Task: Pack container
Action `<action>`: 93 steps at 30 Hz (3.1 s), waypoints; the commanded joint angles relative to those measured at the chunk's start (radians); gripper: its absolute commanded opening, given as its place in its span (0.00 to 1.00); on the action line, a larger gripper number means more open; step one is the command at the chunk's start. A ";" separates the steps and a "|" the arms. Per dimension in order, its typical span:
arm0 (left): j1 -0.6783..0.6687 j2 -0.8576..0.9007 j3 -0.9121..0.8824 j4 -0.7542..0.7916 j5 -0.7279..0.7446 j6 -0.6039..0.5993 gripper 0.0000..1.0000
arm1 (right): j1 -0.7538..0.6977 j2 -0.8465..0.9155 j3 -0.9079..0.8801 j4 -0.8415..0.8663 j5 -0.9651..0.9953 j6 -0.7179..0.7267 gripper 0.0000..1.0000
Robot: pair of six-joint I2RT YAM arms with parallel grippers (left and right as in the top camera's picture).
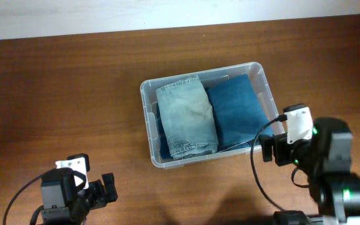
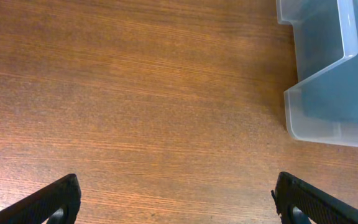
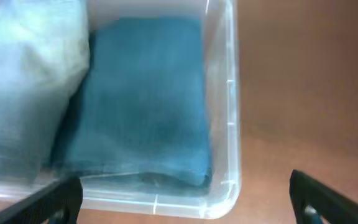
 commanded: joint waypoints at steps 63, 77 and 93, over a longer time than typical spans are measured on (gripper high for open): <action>-0.002 -0.005 0.001 0.000 -0.007 -0.009 0.99 | 0.010 -0.722 -0.873 0.821 -0.012 -0.045 0.98; -0.002 -0.176 -0.064 0.151 -0.100 0.114 1.00 | 0.010 -0.722 -0.873 0.821 -0.012 -0.045 0.98; -0.002 -0.497 -0.693 1.196 -0.056 0.299 0.99 | 0.010 -0.722 -0.873 0.821 -0.012 -0.045 0.98</action>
